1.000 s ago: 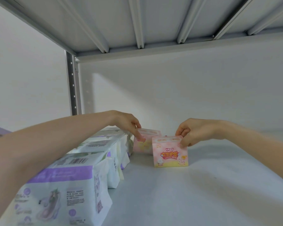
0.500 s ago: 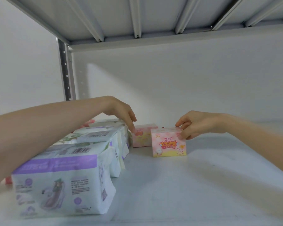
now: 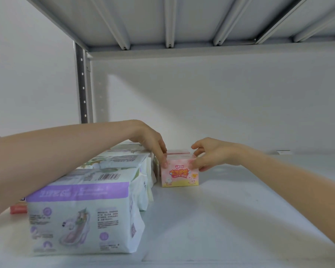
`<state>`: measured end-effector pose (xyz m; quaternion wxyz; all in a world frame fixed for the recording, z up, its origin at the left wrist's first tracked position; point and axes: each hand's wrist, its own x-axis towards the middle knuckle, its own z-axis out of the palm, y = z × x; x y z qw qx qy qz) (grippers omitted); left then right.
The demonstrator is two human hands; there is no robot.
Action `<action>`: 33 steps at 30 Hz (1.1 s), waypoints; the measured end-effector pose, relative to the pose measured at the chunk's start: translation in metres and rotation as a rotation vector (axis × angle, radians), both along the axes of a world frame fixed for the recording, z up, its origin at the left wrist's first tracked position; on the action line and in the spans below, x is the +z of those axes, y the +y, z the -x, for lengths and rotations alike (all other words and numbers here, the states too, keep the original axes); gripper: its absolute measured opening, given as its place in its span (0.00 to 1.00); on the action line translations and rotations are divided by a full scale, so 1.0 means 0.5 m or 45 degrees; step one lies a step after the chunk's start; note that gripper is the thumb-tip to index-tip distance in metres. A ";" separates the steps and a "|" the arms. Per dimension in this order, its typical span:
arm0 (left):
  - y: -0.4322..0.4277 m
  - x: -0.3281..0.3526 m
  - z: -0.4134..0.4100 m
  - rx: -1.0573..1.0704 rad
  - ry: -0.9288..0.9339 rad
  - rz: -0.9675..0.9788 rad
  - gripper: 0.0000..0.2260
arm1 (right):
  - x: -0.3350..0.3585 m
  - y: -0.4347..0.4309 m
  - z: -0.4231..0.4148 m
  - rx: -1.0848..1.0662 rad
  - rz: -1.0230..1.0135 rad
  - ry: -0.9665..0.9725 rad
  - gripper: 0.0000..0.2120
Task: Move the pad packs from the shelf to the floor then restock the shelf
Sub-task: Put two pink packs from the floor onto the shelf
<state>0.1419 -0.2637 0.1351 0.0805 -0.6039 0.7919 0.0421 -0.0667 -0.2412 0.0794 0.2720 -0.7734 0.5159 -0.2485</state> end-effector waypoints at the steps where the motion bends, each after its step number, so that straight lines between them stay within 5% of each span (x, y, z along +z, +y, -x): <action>1: -0.001 0.001 0.000 -0.010 -0.018 0.012 0.34 | -0.002 -0.001 -0.006 0.002 0.009 0.011 0.41; 11: -0.001 0.003 0.002 -0.051 -0.079 0.061 0.31 | -0.008 -0.018 -0.028 -0.007 0.094 0.132 0.25; 33: 0.096 0.000 -0.030 -0.028 0.118 0.218 0.29 | -0.027 0.020 -0.026 -0.178 0.364 0.295 0.33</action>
